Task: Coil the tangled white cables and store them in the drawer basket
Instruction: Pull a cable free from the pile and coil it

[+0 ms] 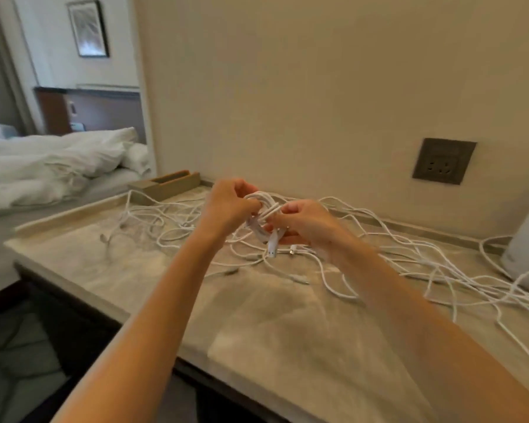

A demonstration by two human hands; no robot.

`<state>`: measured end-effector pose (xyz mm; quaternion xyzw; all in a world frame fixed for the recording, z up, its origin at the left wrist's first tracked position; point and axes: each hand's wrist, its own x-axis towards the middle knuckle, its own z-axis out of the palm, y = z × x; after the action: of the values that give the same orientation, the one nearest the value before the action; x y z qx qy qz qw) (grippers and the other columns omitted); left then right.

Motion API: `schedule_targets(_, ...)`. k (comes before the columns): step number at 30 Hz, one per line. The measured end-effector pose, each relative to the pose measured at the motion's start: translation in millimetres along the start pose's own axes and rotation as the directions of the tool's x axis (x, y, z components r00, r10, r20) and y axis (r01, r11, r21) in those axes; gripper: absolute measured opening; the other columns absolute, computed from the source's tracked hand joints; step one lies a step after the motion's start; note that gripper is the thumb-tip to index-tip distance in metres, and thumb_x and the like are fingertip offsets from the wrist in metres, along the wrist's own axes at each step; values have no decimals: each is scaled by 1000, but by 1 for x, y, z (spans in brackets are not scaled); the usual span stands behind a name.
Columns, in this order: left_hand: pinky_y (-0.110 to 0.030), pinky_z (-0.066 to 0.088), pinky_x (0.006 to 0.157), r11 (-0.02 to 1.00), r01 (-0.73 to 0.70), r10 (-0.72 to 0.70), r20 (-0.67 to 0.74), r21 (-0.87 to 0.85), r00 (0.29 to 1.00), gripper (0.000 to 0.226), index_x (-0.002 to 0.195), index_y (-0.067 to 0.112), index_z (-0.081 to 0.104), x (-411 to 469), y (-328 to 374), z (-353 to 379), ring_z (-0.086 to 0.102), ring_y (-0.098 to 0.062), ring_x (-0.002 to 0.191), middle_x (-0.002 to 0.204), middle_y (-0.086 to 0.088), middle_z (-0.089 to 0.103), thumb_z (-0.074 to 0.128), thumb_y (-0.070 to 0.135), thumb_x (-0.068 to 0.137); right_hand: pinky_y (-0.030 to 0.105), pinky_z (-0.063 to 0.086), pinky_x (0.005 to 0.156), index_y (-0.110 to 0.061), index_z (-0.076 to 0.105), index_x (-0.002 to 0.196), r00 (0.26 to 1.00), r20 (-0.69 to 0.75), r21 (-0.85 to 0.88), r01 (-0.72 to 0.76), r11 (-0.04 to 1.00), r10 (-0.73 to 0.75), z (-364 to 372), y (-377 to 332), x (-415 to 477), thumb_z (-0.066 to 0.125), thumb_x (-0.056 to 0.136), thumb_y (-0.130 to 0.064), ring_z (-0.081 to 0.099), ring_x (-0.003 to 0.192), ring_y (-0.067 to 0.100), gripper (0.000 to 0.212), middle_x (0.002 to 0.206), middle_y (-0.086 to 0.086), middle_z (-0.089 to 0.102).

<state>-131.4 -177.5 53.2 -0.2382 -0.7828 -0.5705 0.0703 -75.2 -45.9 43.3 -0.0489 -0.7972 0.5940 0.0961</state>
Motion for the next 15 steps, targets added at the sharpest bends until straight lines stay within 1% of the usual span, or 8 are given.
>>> schedule_targets(3, -32, 50, 68, 998, 59, -56, -95, 28, 994, 20, 87, 4, 68, -25, -29, -53, 59, -18, 72, 82, -13, 67, 62, -6, 71, 19, 54, 55, -7, 62, 74, 993, 115, 27, -11, 1000, 8, 64, -2, 2, 65, 85, -5, 63, 52, 8, 11, 73, 11, 64)
schedule_targets(4, -30, 50, 66, 997, 73, -71, -95, 19, 993, 20, 86, 5, 68, -26, -32, -55, 59, -17, 72, 82, -12, 67, 63, -5, 71, 19, 54, 55, -6, 63, 75, 993, 116, 30, -10, 1000, 6, 67, 0, 4, 65, 85, -5, 63, 53, 8, 10, 74, 11, 64)
schedule_targets(5, -27, 51, 65, 993, 113, -106, -155, 41, 982, 20, 85, 7, 68, -46, -49, -89, 59, -15, 71, 80, -9, 67, 63, -5, 70, 19, 55, 57, -5, 63, 77, 980, 198, 30, -31, 999, 24, 108, -1, 3, 65, 85, -5, 63, 56, 10, 8, 76, 12, 65)
schedule_targets(8, -13, 46, 56, 983, 181, -172, -192, 35, 966, 20, 86, 6, 67, -71, -76, -133, 57, -10, 66, 76, -4, 64, 63, -7, 72, 20, 55, 60, 1, 65, 88, 951, 305, 27, -51, 998, 40, 161, -2, -1, 64, 85, -4, 62, 64, 13, 6, 81, 13, 65)
schedule_targets(9, -14, 46, 57, 976, 214, -201, -215, 36, 956, 21, 87, 6, 67, -81, -88, -149, 57, -11, 67, 77, -5, 64, 64, -7, 72, 20, 55, 60, 3, 64, 93, 937, 346, 29, -65, 997, 51, 181, -1, -4, 64, 85, -4, 61, 66, 14, 11, 84, 15, 65)
schedule_targets(12, -29, 51, 67, 950, 309, -279, -312, 48, 908, 19, 85, 10, 69, -113, -123, -193, 62, -18, 74, 82, -10, 68, 68, -1, 70, 22, 56, 65, 10, 61, 105, 896, 438, 27, -101, 995, 79, 237, 5, -12, 64, 84, -2, 63, 75, 20, 24, 93, 22, 63)
schedule_targets(13, -30, 51, 66, 941, 334, -299, -324, 57, 897, 18, 83, 11, 69, -123, -134, -203, 62, -18, 73, 81, -10, 68, 69, -1, 70, 24, 57, 68, 12, 60, 107, 880, 466, 20, -112, 994, 90, 253, 9, -15, 64, 84, -2, 63, 77, 22, 26, 95, 23, 63)
schedule_targets(15, -27, 51, 65, 920, 386, -344, -335, 64, 877, 17, 81, 14, 67, -143, -154, -221, 62, -16, 72, 79, -8, 67, 69, 0, 71, 24, 57, 67, 14, 60, 107, 851, 514, -15, -121, 992, 112, 282, 20, -19, 64, 85, -3, 64, 77, 21, 28, 97, 25, 63)
